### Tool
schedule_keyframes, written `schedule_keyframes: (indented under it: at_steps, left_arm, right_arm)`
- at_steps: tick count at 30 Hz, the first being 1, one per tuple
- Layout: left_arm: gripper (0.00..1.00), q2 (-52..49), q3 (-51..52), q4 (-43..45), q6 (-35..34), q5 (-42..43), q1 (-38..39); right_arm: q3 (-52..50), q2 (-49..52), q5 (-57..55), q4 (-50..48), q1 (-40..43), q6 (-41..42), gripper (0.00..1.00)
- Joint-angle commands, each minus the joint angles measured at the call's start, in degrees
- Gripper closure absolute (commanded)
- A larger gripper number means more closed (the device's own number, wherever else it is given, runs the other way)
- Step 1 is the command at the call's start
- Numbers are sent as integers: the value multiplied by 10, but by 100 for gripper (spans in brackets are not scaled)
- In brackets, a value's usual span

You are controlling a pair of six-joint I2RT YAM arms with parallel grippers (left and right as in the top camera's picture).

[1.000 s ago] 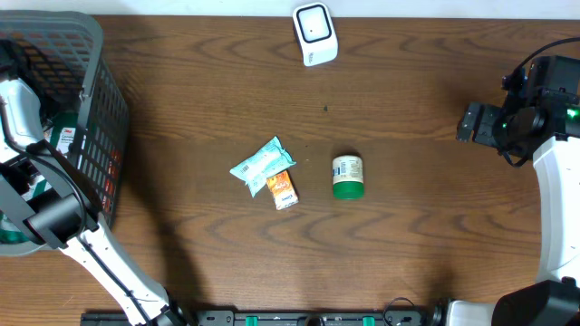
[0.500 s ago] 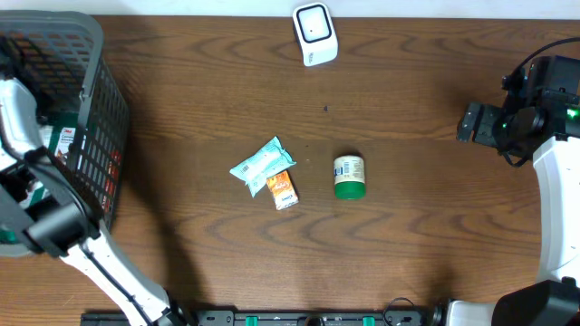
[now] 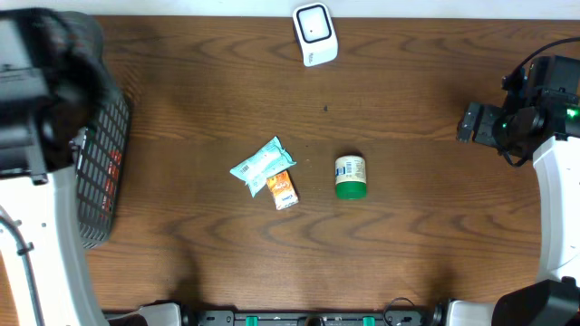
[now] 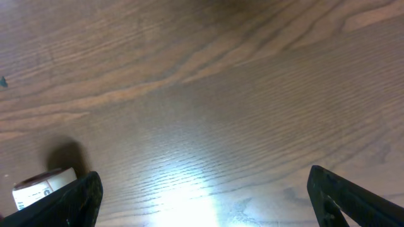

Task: Scan the item barcode
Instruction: 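Carry the orange package out and place it left of the wipe pack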

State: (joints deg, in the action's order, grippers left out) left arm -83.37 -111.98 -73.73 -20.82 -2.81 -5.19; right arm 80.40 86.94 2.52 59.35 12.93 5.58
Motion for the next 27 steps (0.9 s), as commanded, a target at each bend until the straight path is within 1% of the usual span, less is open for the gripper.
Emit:
schedule_keyframes:
  at_steps: [1, 3, 4, 7, 9, 13, 15, 20, 27]
  left_arm:
    - [84, -47, 1, -52, 20, 33, 94]
    - [84, -73, 1, -82, 34, 33, 122]
    - [84, -118, 1, -129, 54, 33, 141]
    - [84, -197, 1, -186, 82, 40, 144]
    - [84, -241, 1, -202, 109, 51, 144]
    - [84, -333, 1, -203, 189, 131, 144]
    - [84, -376, 1, -200, 209, 133, 143]
    - [83, -461, 1, -162, 212, 126, 141]
    - [83, -475, 2, -124, 212, 120, 141]
  right_arm:
    - [4, 1, -5, 1, 0, -5, 1]
    - [4, 1, -5, 1, 0, -5, 1]
    - [4, 1, -5, 1, 0, -5, 1]
    - [4, 1, -5, 1, 0, -5, 1]
    - [4, 1, -5, 1, 0, -5, 1]
    - [4, 1, -5, 1, 0, -5, 1]
    - [4, 1, -5, 1, 0, -5, 1]
    - [4, 1, -5, 1, 0, -5, 1]
    - [4, 1, -5, 1, 0, -5, 1]
